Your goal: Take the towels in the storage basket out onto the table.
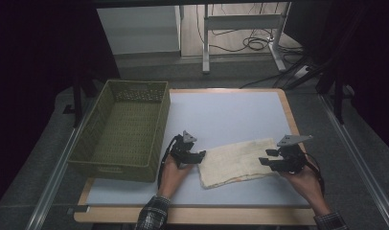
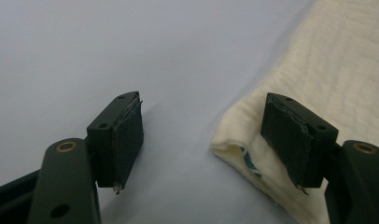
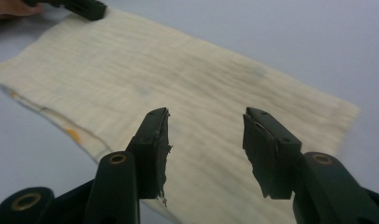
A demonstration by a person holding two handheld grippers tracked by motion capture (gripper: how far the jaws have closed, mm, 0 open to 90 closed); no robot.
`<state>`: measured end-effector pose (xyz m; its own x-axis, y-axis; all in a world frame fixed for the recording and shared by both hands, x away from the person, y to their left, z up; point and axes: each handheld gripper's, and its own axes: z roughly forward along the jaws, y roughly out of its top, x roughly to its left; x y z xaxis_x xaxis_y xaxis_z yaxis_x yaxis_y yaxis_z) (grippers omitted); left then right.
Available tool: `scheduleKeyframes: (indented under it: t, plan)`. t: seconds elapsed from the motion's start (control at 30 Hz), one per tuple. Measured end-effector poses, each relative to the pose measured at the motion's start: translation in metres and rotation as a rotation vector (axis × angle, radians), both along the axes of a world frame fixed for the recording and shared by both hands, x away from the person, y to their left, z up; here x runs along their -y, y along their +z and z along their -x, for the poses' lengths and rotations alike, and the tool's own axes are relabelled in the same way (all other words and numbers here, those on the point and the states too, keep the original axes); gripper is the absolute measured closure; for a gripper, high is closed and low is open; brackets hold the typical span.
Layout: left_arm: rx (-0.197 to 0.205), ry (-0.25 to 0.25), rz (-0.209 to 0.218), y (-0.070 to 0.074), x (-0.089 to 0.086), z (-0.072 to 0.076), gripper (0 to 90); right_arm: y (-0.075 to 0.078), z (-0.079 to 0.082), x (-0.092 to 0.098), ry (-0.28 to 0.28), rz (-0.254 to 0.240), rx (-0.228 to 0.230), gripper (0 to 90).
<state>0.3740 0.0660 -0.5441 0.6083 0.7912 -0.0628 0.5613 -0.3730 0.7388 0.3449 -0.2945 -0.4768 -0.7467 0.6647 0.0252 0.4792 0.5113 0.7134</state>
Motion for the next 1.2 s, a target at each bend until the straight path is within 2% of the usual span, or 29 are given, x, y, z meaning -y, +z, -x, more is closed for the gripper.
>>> scheduleKeyframes:
  t: [0.17, 0.43, 0.6, 1.2]
  plan:
    - [0.001, 0.002, 0.001, 0.0, 0.0, 0.0, 29.6, -0.004, 0.009, -0.021, 0.063, -0.01, -0.008, 52.3]
    - [0.001, 0.002, 0.001, 0.0, 0.0, 0.0, 29.6, -0.016, 0.021, -0.058, 0.157, -0.022, -0.048, 56.4]
    - [0.001, 0.001, 0.001, 0.0, 0.0, 0.0, 29.6, -0.023, 0.027, -0.081, 0.215, -0.016, -0.06, 56.9]
    - [-0.001, 0.0, 0.004, 0.0, 0.0, 0.0, 29.6, -0.033, 0.043, -0.15, 0.371, -0.026, -0.091, 61.9]
